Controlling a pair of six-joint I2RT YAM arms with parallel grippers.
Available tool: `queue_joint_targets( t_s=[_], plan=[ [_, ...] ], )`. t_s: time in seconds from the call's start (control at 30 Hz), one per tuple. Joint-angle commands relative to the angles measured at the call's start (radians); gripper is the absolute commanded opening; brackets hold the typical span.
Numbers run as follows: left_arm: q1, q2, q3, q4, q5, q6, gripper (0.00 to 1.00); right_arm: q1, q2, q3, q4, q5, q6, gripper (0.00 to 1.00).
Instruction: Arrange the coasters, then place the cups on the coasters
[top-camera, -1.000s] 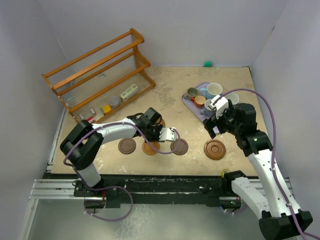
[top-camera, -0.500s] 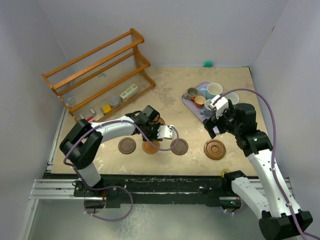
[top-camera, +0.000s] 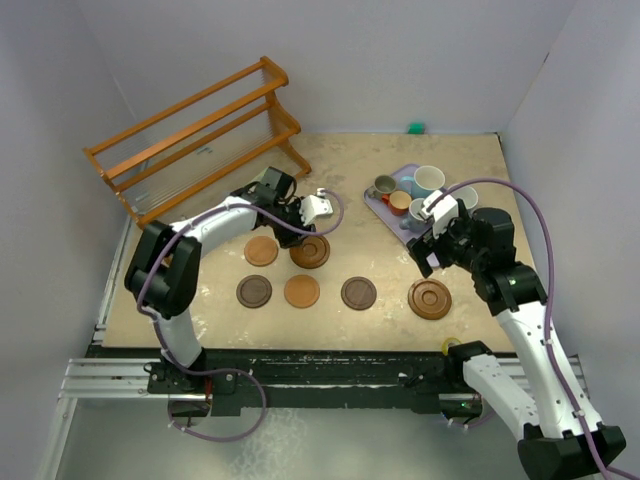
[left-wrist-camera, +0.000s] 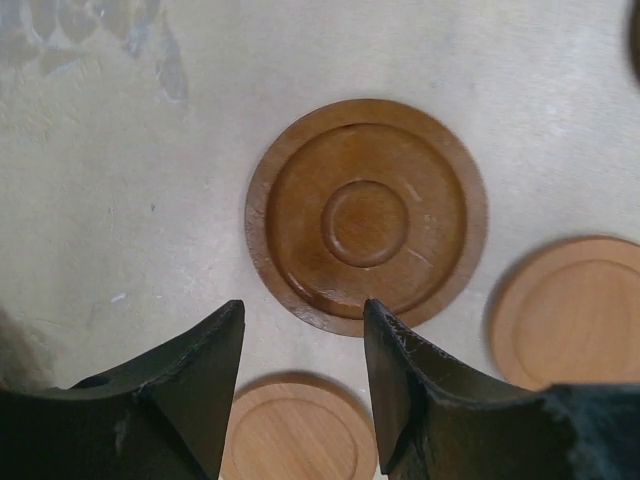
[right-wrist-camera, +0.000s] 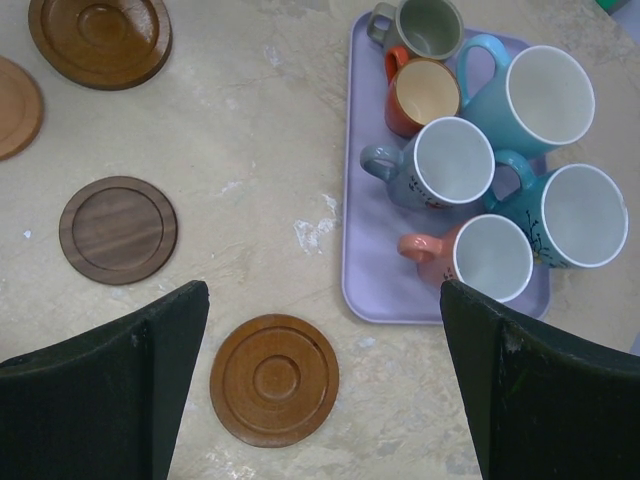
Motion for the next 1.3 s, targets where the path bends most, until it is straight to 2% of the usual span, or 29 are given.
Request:
queue_joint_targets(
  t_s=[0.0,0.27,0.47,0.67,0.9,1.27],
  plan=[
    [0.036,0.102,0.111,-0.082,0.028,-0.072,0.49,-0.003,-0.009,-0.001,0.017,0.002,-0.015,1.0],
    [0.043,0.203,0.182,-0.121,-0.008,-0.131,0.49,-0.002,-0.01,-0.002,0.016,-0.001,-0.015,1.0],
    [0.043,0.232,0.193,-0.151,0.016,-0.209,0.49,-0.003,-0.009,-0.002,0.017,-0.002,-0.017,1.0],
    [0.027,0.267,0.176,-0.125,0.048,-0.312,0.37,-0.003,-0.007,-0.001,0.017,0.001,-0.018,1.0],
    [-0.066,0.311,0.161,-0.014,-0.033,-0.403,0.27,-0.003,-0.012,0.001,0.017,0.005,-0.017,1.0],
    [-0.173,0.482,0.347,0.09,-0.062,-0.552,0.13,-0.006,-0.014,0.028,-0.032,-0.02,-0.04,1.0]
  ],
)
